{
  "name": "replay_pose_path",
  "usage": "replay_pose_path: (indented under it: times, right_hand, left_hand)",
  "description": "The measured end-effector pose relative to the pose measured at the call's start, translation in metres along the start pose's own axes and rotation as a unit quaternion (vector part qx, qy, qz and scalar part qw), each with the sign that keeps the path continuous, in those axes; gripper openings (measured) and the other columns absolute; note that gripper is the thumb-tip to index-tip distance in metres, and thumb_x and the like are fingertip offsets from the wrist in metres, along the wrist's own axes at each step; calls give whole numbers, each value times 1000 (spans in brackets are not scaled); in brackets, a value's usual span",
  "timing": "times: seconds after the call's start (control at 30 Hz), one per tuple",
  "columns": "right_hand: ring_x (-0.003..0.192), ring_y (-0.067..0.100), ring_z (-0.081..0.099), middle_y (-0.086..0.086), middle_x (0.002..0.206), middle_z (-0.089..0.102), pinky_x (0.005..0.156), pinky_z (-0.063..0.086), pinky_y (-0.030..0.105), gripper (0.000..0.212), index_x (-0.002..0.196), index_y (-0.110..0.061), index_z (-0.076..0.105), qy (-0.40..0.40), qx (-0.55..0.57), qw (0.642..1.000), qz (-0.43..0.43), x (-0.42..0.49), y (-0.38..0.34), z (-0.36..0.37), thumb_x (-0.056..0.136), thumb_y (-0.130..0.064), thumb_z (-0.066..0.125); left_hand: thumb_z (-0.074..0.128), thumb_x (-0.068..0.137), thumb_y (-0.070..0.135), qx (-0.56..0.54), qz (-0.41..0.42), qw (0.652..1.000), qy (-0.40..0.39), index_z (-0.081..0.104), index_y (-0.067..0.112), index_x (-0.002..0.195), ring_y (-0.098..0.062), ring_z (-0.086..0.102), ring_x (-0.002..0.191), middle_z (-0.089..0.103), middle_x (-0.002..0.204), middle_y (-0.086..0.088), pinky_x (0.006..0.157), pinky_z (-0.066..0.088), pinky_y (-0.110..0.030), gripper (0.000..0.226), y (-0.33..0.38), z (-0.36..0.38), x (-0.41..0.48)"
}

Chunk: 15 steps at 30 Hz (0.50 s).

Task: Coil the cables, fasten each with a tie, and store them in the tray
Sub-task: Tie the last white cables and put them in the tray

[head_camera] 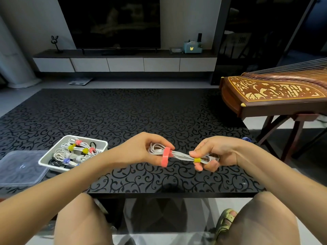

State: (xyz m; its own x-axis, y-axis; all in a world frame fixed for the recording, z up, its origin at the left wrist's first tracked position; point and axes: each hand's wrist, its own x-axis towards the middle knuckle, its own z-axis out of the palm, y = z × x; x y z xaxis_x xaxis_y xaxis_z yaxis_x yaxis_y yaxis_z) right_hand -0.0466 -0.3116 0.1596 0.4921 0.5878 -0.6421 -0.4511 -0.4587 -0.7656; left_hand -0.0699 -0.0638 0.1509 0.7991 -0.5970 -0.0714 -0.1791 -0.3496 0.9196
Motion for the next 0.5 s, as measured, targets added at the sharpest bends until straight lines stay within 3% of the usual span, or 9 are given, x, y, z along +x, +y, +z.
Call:
replay_pose_path:
  times: [0.07, 0.17, 0.27, 0.33, 0.5]
  right_hand:
    - [34, 6, 36, 8, 62, 61, 36, 26, 15, 37, 51, -13, 67, 17, 1, 1000, -9, -2, -2, 1, 86, -21, 56]
    - [38, 6, 39, 3, 59, 63, 41, 26, 18, 44, 53, -16, 65, 56, -102, 992, -49, -5, -3, 7, 95, -23, 52]
    - [43, 6, 44, 1, 63, 66, 51, 31, 23, 42, 59, -14, 62, 78, -194, 974, -89, -10, -5, 11, 97, -29, 51]
    - [42, 8, 44, 5, 63, 64, 53, 32, 25, 42, 59, -15, 61, 69, -177, 977, -94, -14, -5, 10, 97, -29, 50]
    - [41, 8, 42, 5, 61, 62, 51, 31, 23, 42, 56, -15, 60, 61, -147, 983, -96, -17, -5, 9, 95, -28, 51]
  left_hand:
    - [70, 79, 30, -191, -53, 980, -23, 73, 19, 102, -16, 64, 78, 68, 87, -1, 78, 52, -29, 26, 0, 1, 0]
    - [62, 85, 44, -279, -126, 952, 0, 74, 13, 94, -22, 65, 74, 66, 82, -9, 76, 55, -37, 34, -3, 3, 4]
    - [68, 81, 34, -356, -157, 921, -7, 75, 7, 92, -23, 65, 72, 68, 83, -11, 74, 55, -38, 30, -3, 2, 4]
    - [71, 71, 14, -353, -116, 928, -30, 74, 6, 98, -22, 65, 74, 68, 83, -11, 76, 54, -37, 28, -3, -1, 1]
    - [53, 61, -18, -267, -65, 959, -65, 68, 5, 107, -21, 66, 79, 69, 86, -8, 79, 52, -31, 54, 1, -5, -1]
